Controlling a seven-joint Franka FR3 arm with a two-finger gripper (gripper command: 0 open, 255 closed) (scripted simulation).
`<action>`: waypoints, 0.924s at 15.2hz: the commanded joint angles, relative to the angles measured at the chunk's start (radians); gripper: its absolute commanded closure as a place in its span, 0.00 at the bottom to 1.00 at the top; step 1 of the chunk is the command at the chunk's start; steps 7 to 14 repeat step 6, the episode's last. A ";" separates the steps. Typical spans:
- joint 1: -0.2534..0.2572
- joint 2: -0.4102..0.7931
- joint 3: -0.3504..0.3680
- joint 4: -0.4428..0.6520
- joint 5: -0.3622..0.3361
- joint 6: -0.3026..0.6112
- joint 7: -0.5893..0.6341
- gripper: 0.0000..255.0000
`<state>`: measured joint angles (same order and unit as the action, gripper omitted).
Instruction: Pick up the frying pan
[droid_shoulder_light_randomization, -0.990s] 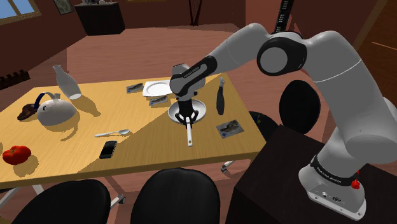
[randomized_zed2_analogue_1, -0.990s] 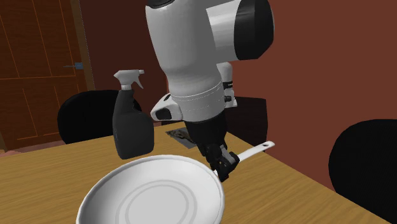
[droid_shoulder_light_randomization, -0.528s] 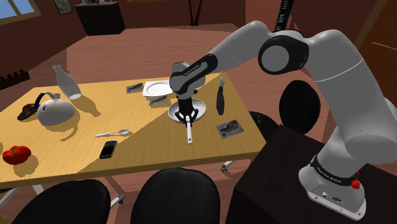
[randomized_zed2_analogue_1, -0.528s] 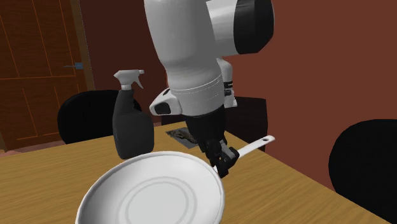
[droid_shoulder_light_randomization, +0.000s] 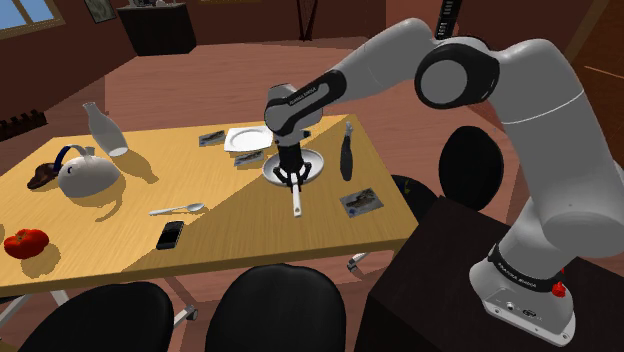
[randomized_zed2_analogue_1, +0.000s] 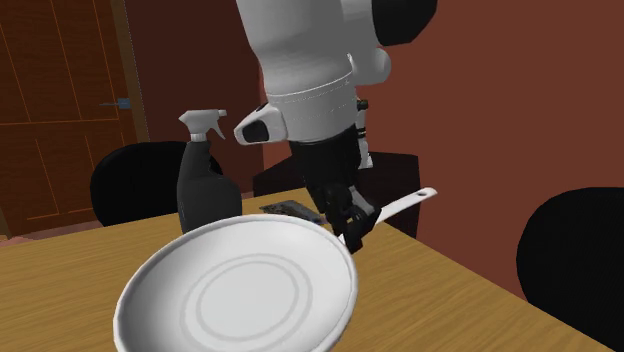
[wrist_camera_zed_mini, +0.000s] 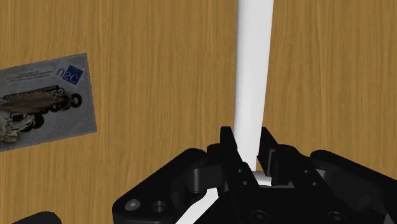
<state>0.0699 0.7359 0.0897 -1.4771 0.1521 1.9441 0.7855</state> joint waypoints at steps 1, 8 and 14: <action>-0.002 -0.016 0.000 0.004 0.000 -0.019 0.001 1.00; -0.003 -0.039 0.000 0.009 0.000 -0.047 0.005 1.00; -0.003 -0.039 0.000 0.009 0.000 -0.047 0.005 1.00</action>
